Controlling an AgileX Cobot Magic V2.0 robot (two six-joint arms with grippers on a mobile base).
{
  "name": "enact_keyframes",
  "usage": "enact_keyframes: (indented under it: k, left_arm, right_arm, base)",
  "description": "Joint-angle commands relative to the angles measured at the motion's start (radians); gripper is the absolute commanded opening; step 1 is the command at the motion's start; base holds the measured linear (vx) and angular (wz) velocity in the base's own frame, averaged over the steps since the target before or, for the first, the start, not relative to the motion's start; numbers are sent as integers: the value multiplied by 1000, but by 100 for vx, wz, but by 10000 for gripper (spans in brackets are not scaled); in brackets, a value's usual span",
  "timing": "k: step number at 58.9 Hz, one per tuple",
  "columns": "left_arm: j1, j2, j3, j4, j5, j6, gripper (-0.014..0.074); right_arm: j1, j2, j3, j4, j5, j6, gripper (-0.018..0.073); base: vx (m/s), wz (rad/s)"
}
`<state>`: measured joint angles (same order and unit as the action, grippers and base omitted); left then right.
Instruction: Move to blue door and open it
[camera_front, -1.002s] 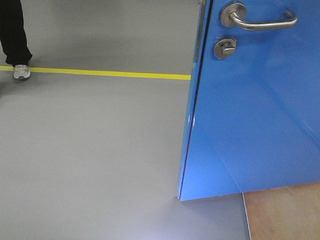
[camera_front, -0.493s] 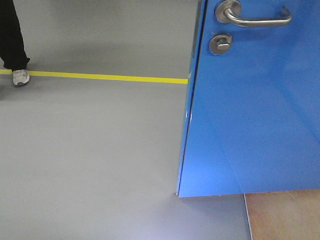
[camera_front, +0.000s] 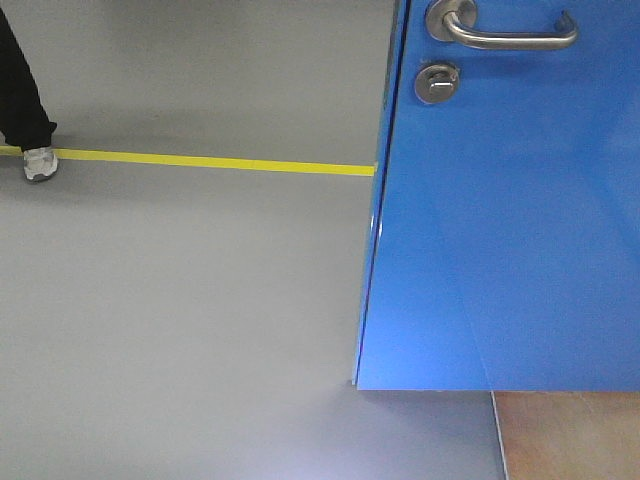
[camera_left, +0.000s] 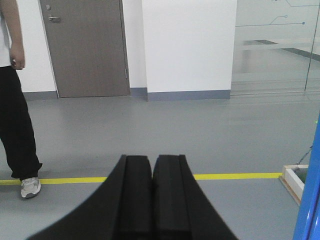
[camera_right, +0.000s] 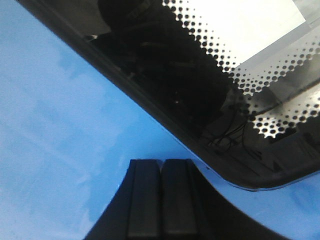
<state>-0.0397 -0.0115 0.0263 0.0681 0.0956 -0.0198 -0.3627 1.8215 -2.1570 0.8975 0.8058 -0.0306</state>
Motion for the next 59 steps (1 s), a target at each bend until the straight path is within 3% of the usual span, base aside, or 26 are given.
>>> enact_keyframes:
  k: [1,59]
  left_arm:
    - [1,-14,-27,-2,-84,-7,73]
    - [1,-14,-27,-2,-84,-7,73]
  right_arm:
    - [0,-39,-23,41,-86,-12,-1]
    - [0,-39,-23,41,-86,-12,-1]
  base:
    - [11,5]
    - [7,-1]
